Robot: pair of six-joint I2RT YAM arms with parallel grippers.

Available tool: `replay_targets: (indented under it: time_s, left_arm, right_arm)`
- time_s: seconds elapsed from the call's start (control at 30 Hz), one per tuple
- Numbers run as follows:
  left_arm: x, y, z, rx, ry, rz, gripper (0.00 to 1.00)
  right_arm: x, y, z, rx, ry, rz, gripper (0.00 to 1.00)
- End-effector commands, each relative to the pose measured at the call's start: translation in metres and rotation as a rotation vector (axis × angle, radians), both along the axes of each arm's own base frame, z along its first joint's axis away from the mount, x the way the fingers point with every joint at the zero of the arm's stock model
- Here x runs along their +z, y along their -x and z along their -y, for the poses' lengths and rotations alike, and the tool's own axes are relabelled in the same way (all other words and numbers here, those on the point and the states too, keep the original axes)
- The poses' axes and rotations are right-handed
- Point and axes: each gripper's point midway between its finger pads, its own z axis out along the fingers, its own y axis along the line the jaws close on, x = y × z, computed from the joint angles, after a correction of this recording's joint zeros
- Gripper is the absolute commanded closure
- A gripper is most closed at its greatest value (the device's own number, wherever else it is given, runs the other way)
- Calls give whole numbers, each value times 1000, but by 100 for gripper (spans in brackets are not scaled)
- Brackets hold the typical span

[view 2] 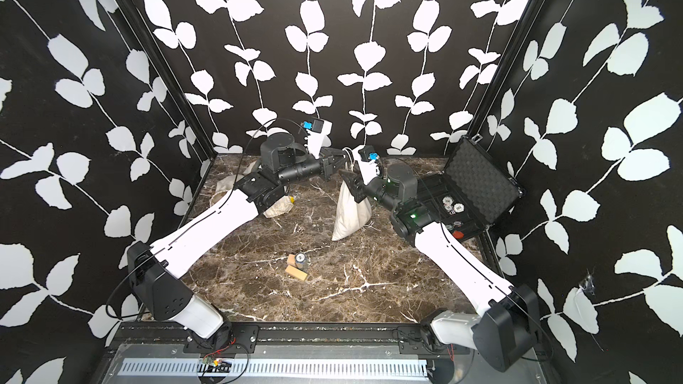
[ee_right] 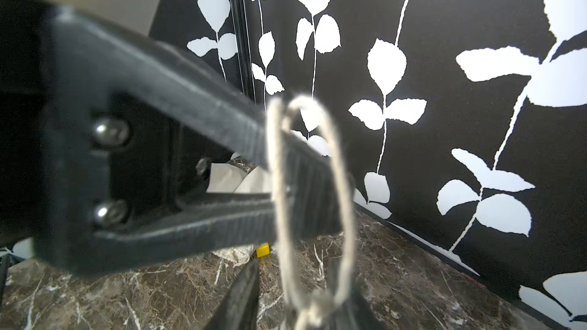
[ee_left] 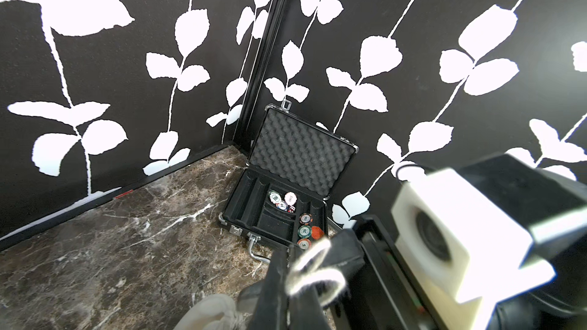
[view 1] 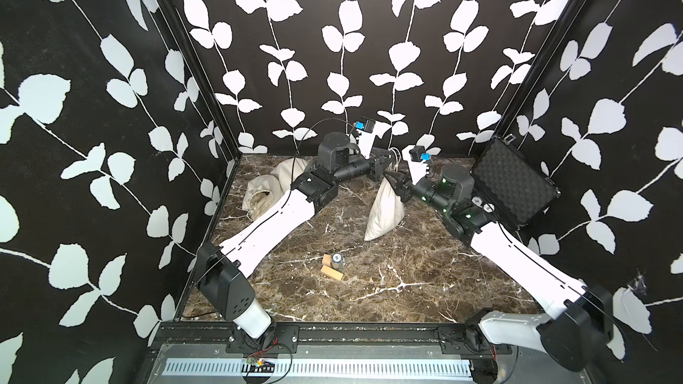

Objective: Close the soil bag
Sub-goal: Frap the soil bag at the center of the board.

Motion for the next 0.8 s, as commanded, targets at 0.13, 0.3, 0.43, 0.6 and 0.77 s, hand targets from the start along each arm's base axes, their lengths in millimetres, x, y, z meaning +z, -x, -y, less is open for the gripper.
replay_targets:
  time_s: [0.13,0.3,0.43,0.6,0.77]
  left_arm:
    - [95,14,-31,-6,220,108,100]
    - [134,16,-44,-45,313,115,100]
    - [146,20,-55,-9,296,145,100]
    - [156,24,-71,29,294,150,100]
    - [160,33,-89,83,270,172,100]
  right_arm:
    - [-64,-36,2,-105,108,-35,82]
    - [-175,-45,8,-150,230,-235,84]
    - [-213,-40,25,-230,240,-279,81]
    - [-216,-37,41,-290,299,-283,80]
    - [-198,-37,55,-361,319,-278,79]
